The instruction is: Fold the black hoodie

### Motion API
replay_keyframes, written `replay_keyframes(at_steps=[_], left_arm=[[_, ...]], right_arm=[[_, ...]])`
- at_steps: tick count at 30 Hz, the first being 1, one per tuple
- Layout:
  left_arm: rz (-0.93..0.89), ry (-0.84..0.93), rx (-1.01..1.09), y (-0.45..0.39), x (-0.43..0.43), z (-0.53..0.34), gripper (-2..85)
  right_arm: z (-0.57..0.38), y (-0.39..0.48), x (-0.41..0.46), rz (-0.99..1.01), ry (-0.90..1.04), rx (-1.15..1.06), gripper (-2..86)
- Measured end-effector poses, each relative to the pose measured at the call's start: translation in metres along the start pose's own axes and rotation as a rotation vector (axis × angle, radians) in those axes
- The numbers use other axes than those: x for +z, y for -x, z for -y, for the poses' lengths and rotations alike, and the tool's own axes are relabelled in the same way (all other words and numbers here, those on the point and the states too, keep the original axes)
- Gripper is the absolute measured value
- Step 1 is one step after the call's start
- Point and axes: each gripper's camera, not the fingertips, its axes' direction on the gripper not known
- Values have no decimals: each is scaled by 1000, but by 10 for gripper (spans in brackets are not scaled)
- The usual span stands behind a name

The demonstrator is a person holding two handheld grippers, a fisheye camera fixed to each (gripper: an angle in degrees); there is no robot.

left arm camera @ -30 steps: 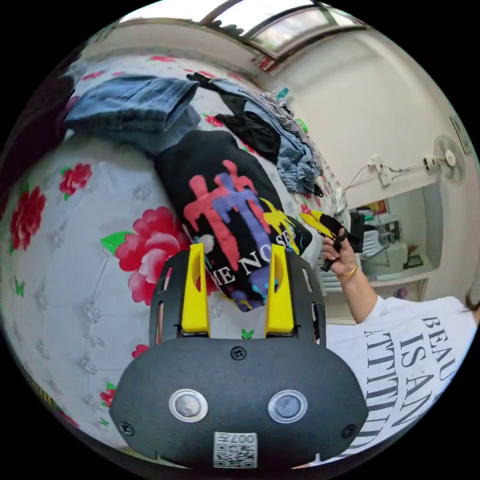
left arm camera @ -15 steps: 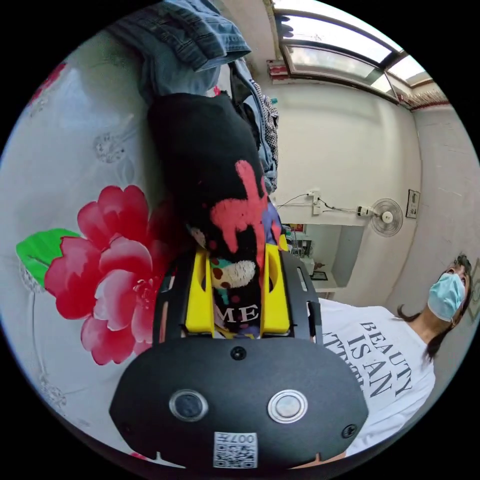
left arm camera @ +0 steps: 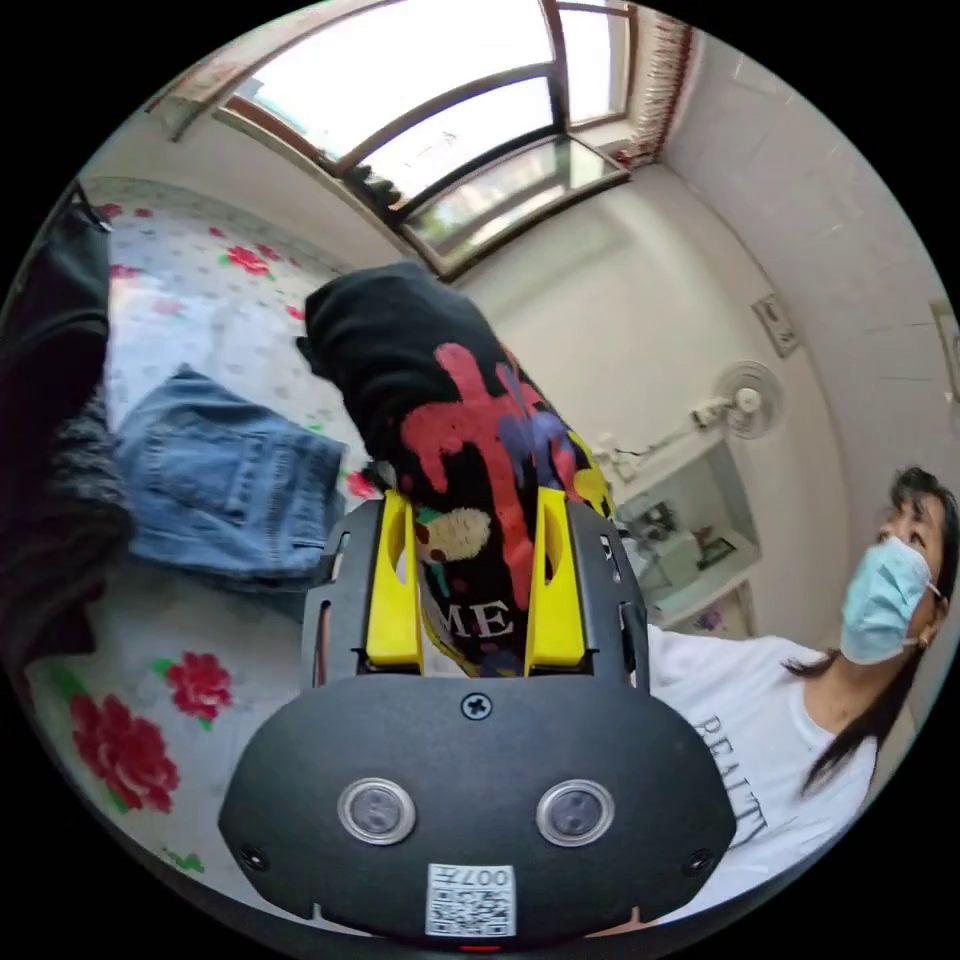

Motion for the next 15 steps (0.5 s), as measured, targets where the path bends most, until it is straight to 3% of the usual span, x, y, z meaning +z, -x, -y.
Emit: replay_keyframes(at_steps=[2, 5, 10, 15], left_arm=[[280, -15, -105, 31, -9, 7, 150], [551, 60, -229, 67, 0, -29, 139], [710, 240, -309, 90, 36, -135, 134], [851, 390, -270, 56, 79, -213, 123]], right_arm=[[22, -37, 52, -101, 47, 79, 66], [7, -97, 109, -267, 164, 233, 72], [-62, -131, 127, -397, 326, 273, 76], [-77, -118, 49, -757, 296, 175, 82]])
